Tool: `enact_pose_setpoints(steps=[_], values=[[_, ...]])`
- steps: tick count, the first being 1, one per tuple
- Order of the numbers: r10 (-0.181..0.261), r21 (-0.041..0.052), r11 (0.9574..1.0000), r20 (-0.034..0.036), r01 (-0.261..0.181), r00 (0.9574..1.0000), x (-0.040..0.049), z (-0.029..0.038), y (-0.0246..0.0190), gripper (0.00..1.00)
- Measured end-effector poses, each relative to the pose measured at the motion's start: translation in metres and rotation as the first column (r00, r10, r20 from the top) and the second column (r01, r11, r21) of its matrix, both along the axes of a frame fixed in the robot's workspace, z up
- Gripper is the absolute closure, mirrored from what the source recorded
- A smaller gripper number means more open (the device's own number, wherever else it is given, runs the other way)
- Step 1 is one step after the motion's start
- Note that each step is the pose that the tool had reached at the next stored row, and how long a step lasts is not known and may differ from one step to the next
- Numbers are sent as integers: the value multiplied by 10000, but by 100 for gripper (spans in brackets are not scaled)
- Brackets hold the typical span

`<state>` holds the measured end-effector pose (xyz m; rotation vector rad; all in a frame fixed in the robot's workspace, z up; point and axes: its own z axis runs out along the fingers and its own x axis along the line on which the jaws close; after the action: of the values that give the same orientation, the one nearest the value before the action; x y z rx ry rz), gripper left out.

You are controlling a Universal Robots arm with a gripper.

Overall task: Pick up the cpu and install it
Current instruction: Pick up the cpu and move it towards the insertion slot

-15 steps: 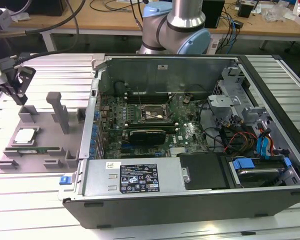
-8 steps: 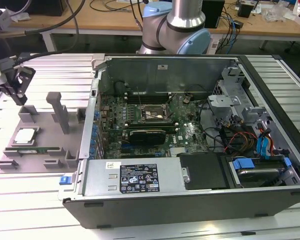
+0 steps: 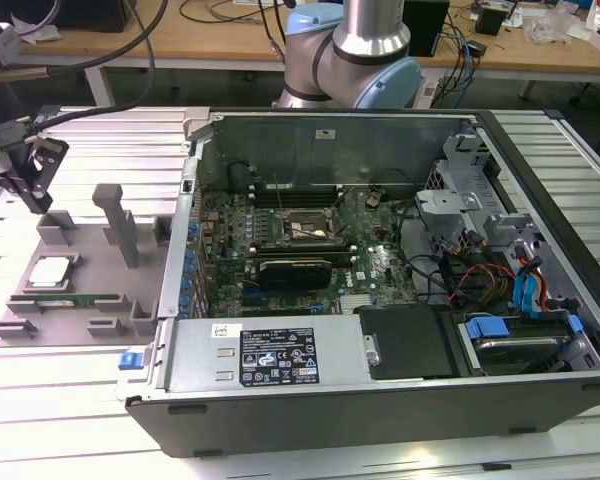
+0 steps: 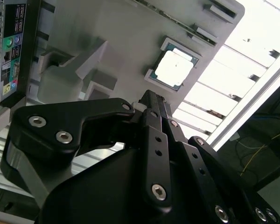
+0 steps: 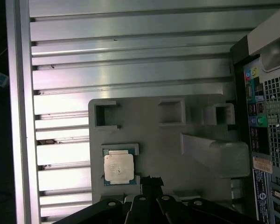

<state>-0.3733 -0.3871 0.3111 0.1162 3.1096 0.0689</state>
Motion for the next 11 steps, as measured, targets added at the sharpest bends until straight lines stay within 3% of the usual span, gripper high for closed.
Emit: enact_pose_setpoints(steps=[11], values=[[0,1,10000,2,0,10000,-83,-64,0,89]])
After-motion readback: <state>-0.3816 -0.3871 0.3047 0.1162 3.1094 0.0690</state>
